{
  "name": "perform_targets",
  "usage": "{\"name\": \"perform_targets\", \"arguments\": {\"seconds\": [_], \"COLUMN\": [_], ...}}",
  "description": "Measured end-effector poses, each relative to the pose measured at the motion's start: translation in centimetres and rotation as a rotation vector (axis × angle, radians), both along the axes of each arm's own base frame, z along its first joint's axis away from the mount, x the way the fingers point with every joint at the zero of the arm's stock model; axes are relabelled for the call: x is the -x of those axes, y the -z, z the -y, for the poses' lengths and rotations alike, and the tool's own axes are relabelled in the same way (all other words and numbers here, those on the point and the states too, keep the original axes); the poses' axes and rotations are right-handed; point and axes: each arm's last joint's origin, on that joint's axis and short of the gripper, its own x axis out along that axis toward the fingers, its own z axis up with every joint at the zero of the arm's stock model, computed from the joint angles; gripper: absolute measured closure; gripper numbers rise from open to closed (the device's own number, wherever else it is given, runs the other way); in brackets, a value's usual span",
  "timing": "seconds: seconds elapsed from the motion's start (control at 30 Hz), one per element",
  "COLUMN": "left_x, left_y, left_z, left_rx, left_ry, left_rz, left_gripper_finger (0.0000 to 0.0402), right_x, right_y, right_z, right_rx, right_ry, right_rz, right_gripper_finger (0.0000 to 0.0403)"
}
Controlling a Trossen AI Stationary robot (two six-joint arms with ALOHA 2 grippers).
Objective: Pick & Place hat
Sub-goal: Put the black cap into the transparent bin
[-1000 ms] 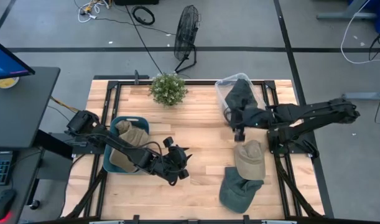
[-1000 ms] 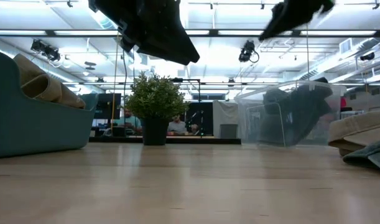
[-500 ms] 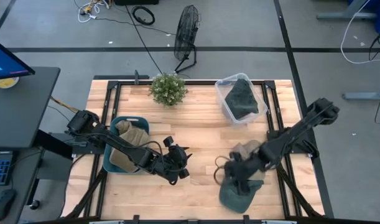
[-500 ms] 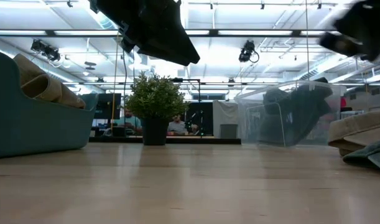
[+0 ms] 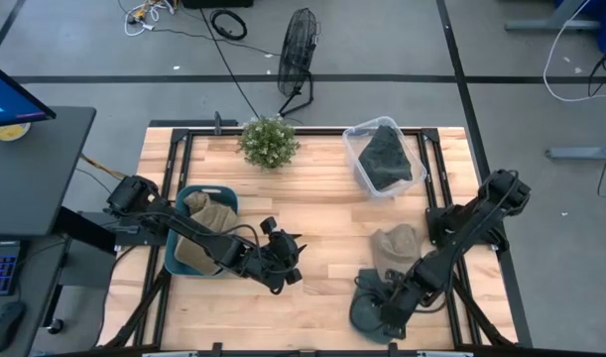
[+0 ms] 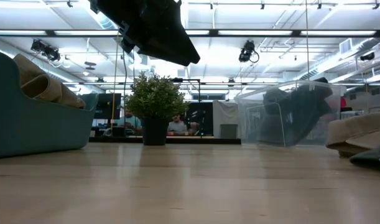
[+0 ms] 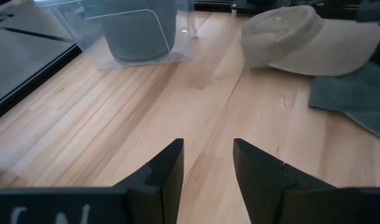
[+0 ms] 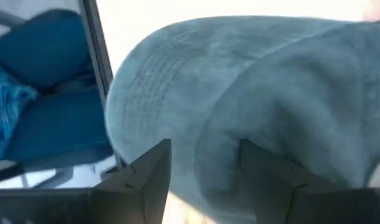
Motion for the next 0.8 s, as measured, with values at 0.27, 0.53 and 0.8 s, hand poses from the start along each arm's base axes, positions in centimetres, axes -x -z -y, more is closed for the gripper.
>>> {"name": "perform_targets", "arguments": {"seconds": [0.27,0.53,0.8], "left_x": [0.0,0.0,0.0], "left_y": [0.0,0.0,0.0], "left_z": [0.0,0.0,0.0], "left_rx": [0.0,-0.001,-0.002], "left_ry": [0.0,0.0,0.001], "left_rz": [0.0,-0.001,-0.002], "left_gripper_finger": [0.0259,0.0259,0.0259], "right_x": [-0.7,-1.0,-0.8], "right_y": [3.1,1.9,-5.5], "right_z": [-0.5,-1.1,-0.6], "right_rx": [0.11,0.006,-0.042], "right_ry": [0.1,0.046,-0.059], "right_rz": [-0.029,0.04,0.268], "right_gripper_finger": [0.0224,0.0383,0.0396]}}
